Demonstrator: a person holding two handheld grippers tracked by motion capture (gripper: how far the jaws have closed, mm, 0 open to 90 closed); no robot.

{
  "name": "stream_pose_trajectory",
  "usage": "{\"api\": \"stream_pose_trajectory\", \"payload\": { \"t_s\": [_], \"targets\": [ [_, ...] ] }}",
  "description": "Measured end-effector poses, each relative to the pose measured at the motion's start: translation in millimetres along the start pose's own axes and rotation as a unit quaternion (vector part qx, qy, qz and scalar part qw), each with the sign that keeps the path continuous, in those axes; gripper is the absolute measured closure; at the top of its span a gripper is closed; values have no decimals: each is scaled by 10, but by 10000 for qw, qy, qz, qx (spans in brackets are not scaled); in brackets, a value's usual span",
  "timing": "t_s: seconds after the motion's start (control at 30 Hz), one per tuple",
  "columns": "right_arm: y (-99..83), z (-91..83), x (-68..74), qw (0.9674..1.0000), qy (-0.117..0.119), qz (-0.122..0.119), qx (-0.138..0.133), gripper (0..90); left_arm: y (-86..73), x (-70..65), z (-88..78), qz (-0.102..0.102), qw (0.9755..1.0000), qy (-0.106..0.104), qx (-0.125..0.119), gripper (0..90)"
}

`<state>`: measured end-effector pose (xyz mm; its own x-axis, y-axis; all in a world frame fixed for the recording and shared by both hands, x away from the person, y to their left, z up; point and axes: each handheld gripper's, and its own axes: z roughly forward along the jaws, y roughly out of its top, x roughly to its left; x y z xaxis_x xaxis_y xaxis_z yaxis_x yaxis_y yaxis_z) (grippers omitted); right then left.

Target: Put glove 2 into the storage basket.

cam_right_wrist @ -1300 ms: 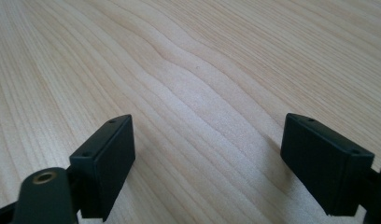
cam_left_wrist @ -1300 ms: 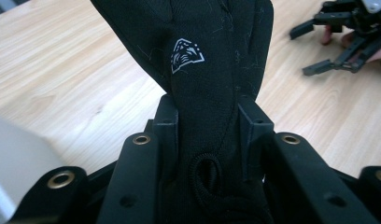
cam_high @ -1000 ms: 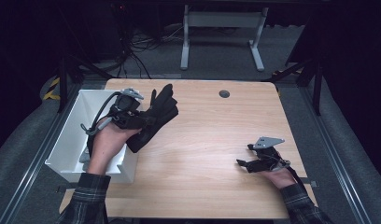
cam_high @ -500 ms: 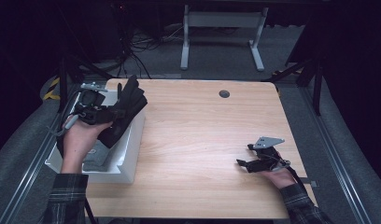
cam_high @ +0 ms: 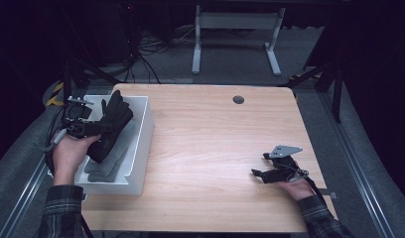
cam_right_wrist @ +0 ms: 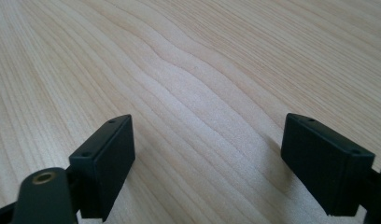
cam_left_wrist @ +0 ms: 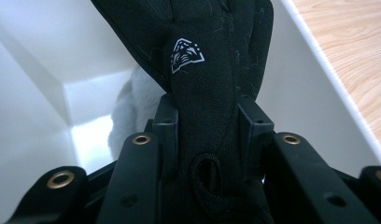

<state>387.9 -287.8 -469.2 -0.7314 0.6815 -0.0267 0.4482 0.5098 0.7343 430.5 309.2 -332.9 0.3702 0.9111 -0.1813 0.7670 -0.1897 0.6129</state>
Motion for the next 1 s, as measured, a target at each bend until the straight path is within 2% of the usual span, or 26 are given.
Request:
{"api": "stream_pose_trajectory", "payload": {
  "t_s": [0.2,0.3,0.37,0.43,0.5,0.57,0.67,0.73,0.9,1.0],
  "targets": [
    [0,0,-1,10000,-4,2,0,182,-98,111,175,-117,9998,4,159,664],
    [0,0,0,10000,-4,3,0,183,-150,149,262,-157,9996,-67,208,658],
    [0,0,0,10000,-4,3,-1,183,-180,164,312,-154,9996,19,245,635],
    [0,0,0,10000,-5,2,0,183,-195,175,339,-152,9995,69,279,592],
    [0,0,-1,10000,-4,1,0,182,-201,178,360,-108,9993,141,333,495],
    [0,0,-1,10000,-4,2,-1,182,-205,174,379,-94,9992,125,368,428],
    [0,0,-1,10000,-5,1,-1,182,-185,137,371,-75,9991,307,286,308],
    [0,0,0,10000,-4,3,0,183,-166,125,347,-75,9992,354,186,242],
    [0,0,-1,10000,-3,3,-1,182,-115,68,264,1,9993,361,0,200],
    [0,0,-1,10000,-3,4,-3,182,-59,-39,187,120,9996,209,-164,195]
  ]
}}
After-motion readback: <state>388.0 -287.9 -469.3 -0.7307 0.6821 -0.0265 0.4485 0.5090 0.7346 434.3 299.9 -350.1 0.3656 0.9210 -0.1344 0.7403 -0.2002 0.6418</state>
